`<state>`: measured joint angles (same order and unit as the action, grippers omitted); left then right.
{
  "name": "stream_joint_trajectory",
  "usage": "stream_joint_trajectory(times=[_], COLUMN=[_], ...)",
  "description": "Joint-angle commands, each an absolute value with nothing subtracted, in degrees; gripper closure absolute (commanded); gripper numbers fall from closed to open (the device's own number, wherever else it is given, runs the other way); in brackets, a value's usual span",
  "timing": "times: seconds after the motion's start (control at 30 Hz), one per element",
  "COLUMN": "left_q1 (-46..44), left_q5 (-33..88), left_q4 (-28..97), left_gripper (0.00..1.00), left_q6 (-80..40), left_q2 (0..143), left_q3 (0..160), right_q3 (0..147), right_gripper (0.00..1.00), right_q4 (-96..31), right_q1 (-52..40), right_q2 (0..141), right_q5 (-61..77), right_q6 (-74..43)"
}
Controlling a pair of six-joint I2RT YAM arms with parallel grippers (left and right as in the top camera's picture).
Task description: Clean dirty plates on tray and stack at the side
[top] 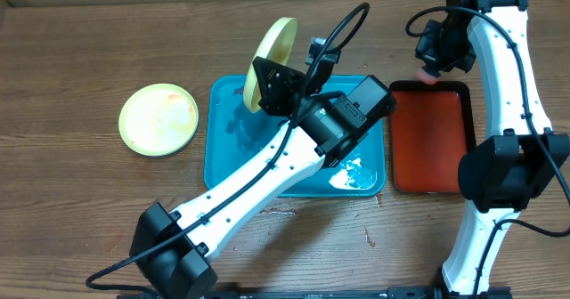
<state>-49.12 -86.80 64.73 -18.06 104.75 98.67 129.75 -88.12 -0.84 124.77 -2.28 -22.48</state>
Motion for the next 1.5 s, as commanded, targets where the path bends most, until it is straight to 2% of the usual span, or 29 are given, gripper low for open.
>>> stream_joint_trajectory(times=[0.0, 0.3, 0.4, 0.6, 0.8, 1.17, 1.47], left_q1=[-49.21, -49.12, -48.77, -46.11, -40.47, -22.44, -9.93], left_q5=[-89.56, -89.12, -84.75, -61.82, -40.6, -0.99, 20.88], left_q4=[64.66, 64.6, 64.6, 64.69, 64.25, 64.27, 64.27], left_gripper=[0.96, 0.96, 0.96, 0.96, 0.96, 0.96, 0.96], left_q6=[-19.31, -19.33, -19.31, -16.93, -14.09, -8.91, -5.19], left_q2=[103.37, 103.37, 103.37, 103.37, 103.37, 103.35, 103.35], left_q3=[99.5, 99.5, 99.5, 99.5, 99.5, 100.53, 100.57], right_q3=[130.45, 130.45, 130.45, 128.77, 119.98, 103.57, 98.56], right_gripper=[0.96, 0.96, 0.96, 0.96, 0.96, 0.96, 0.96], right_q4=[-88.03, -88.2, -88.4, -89.52, -86.83, -79.07, -75.0], right_q1=[-0.67, -0.67, -0.67, -0.67, -0.67, -0.21, 0.25], right_q2=[124.29, 124.29, 124.29, 124.29, 124.29, 124.29, 124.29], right_q5=[-1.78, -1.78, -1.8, -4.23, -5.06, -5.52, -7.16], right_q6=[-22.41, -22.41, -22.22, -21.96, -18.72, -14.48, -11.68])
